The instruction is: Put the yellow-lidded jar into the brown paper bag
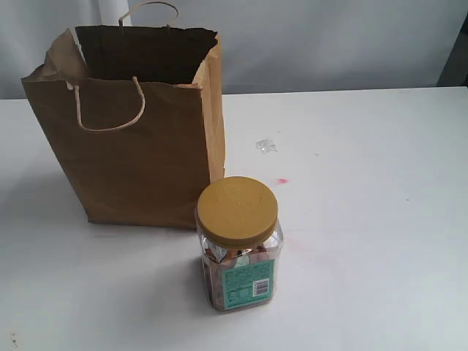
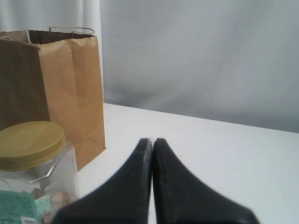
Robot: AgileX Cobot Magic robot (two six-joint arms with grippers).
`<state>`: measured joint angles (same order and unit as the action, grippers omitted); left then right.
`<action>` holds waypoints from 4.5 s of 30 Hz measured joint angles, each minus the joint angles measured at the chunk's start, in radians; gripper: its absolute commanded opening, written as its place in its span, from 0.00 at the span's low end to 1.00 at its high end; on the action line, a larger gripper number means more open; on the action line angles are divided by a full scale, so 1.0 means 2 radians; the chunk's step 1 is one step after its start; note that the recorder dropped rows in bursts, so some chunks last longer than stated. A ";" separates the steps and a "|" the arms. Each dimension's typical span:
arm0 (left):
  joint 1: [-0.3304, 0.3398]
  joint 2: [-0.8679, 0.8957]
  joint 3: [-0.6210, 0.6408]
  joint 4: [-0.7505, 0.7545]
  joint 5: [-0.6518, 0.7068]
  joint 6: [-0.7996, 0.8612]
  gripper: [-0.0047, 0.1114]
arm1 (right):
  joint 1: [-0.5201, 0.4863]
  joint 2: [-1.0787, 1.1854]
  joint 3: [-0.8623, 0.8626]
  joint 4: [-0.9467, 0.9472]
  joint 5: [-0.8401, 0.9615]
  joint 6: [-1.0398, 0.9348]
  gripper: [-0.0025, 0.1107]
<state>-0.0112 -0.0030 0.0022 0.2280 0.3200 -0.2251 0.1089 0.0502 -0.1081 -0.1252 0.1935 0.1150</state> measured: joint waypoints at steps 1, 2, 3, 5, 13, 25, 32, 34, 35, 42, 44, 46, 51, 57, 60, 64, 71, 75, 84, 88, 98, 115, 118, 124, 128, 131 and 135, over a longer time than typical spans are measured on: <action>0.000 0.000 0.000 0.000 0.000 0.000 0.05 | 0.000 0.000 0.000 0.000 0.000 0.000 0.02; 0.000 0.000 0.000 0.000 0.000 0.000 0.05 | 0.000 0.000 0.000 0.000 0.000 0.000 0.02; 0.000 0.000 0.000 0.000 0.000 0.000 0.05 | 0.000 0.000 0.000 0.000 0.000 0.000 0.02; 0.000 0.000 0.000 0.000 0.000 0.000 0.05 | 0.000 0.000 0.000 0.000 0.000 0.000 0.02; 0.000 0.000 0.000 0.000 0.000 0.000 0.05 | 0.000 0.000 0.000 0.000 0.000 0.000 0.02; 0.000 0.000 0.000 0.000 0.000 0.000 0.05 | 0.000 0.000 0.000 0.023 -0.059 -0.001 0.02; 0.000 0.000 0.000 0.000 0.000 0.000 0.05 | 0.000 0.001 -0.009 0.093 -0.066 0.000 0.02; 0.000 0.000 0.000 0.000 0.000 0.000 0.05 | 0.000 0.013 -0.028 0.102 -0.035 0.002 0.02; 0.000 0.000 0.000 0.000 0.000 0.000 0.05 | 0.000 0.023 -0.043 0.102 -0.012 0.002 0.02; 0.000 0.000 0.000 0.000 0.000 0.000 0.05 | 0.000 0.125 -0.180 0.076 0.167 -0.002 0.02; 0.000 0.000 0.000 0.000 0.000 0.000 0.05 | 0.000 0.158 -0.215 0.067 0.211 -0.009 0.02; 0.000 0.000 0.000 0.000 0.000 0.000 0.05 | 0.000 0.196 -0.244 0.063 0.245 -0.014 0.02; 0.000 0.000 0.000 0.000 0.000 0.000 0.05 | 0.000 0.270 -0.295 0.060 0.299 -0.024 0.02; 0.000 0.000 0.000 0.000 0.000 0.000 0.05 | 0.012 0.351 -0.341 0.069 0.344 -0.048 0.02; 0.000 0.000 0.000 0.000 0.000 0.000 0.05 | 0.038 0.398 -0.384 0.085 0.378 -0.058 0.02; 0.000 0.000 0.000 0.000 0.000 0.000 0.05 | 0.082 0.465 -0.447 0.090 0.432 -0.058 0.02; 0.000 0.000 0.000 0.000 0.000 0.000 0.05 | 0.143 0.564 -0.559 0.091 0.477 -0.015 0.02; 0.000 0.000 0.000 0.000 0.000 0.000 0.05 | 0.183 0.614 -0.610 0.091 0.491 0.022 0.02; 0.000 0.000 0.000 0.000 0.000 0.000 0.05 | 0.230 0.726 -0.689 0.092 0.498 0.069 0.02; 0.000 0.000 0.000 0.000 0.000 0.000 0.05 | 0.230 0.762 -0.699 0.092 0.498 0.073 0.02; 0.000 0.000 0.000 0.000 0.000 0.000 0.05 | 0.230 0.778 -0.700 0.088 0.498 0.074 0.15; 0.000 0.000 0.000 0.000 0.000 0.000 0.05 | 0.230 0.778 -0.700 0.039 0.498 0.075 0.95; 0.000 0.000 0.000 0.000 0.000 0.000 0.05 | 0.230 0.778 -0.700 0.037 0.490 0.075 0.95; 0.000 0.000 0.000 0.000 0.000 0.000 0.05 | 0.230 0.778 -0.700 0.037 0.467 0.075 0.95; 0.000 0.000 0.000 0.000 0.000 0.000 0.05 | 0.230 0.778 -0.700 0.020 0.459 0.075 0.95; 0.000 0.000 0.000 0.000 0.000 0.000 0.05 | 0.230 0.778 -0.700 -0.007 0.453 0.078 0.95; 0.000 0.000 0.000 0.000 0.000 0.000 0.05 | 0.230 0.784 -0.700 -0.012 0.437 0.096 0.95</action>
<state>-0.0112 -0.0030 0.0022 0.2280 0.3200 -0.2251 0.5680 1.6185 -1.5073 -0.1490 1.0673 0.3077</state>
